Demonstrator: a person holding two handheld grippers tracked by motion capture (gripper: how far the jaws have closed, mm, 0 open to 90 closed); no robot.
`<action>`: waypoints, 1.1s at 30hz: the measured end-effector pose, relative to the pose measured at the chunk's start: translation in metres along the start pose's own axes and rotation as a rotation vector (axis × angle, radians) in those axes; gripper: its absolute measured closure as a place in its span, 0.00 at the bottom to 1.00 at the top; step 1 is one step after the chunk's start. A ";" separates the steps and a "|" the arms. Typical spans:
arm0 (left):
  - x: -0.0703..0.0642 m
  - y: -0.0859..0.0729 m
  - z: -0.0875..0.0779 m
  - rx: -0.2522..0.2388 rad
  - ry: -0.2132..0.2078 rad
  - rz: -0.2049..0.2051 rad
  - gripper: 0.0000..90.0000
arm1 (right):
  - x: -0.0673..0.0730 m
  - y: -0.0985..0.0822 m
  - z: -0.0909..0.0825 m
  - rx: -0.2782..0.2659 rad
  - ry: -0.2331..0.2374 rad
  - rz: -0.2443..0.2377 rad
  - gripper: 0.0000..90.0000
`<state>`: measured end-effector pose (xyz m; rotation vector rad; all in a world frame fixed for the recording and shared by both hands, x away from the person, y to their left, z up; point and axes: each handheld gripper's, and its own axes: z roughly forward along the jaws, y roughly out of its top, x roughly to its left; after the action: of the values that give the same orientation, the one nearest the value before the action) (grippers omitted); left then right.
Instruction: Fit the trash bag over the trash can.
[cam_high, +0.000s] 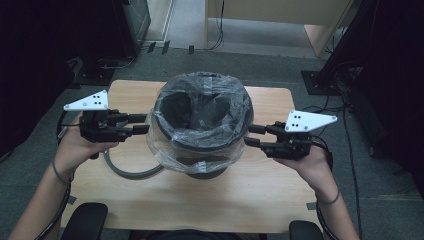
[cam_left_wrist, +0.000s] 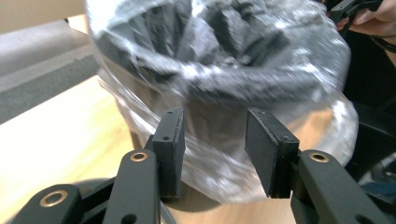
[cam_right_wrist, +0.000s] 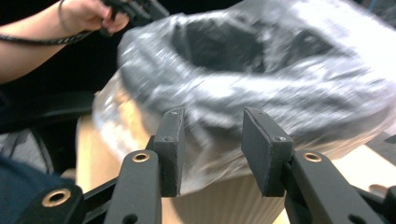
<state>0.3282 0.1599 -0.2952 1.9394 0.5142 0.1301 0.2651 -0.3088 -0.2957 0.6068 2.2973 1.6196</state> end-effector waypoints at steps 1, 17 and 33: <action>0.002 0.002 0.001 -0.003 0.002 0.002 0.63 | -0.003 0.002 0.001 -0.008 -0.007 0.000 0.67; 0.036 0.036 0.024 -0.022 0.080 0.032 0.58 | -0.049 0.026 0.019 -0.051 -0.122 0.022 0.60; 0.060 0.058 0.058 -0.040 0.108 0.054 0.49 | -0.090 0.038 0.051 -0.049 -0.146 0.054 0.47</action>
<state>0.4180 0.1156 -0.2757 1.9153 0.5266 0.2786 0.3739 -0.2985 -0.2800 0.7549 2.1479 1.5940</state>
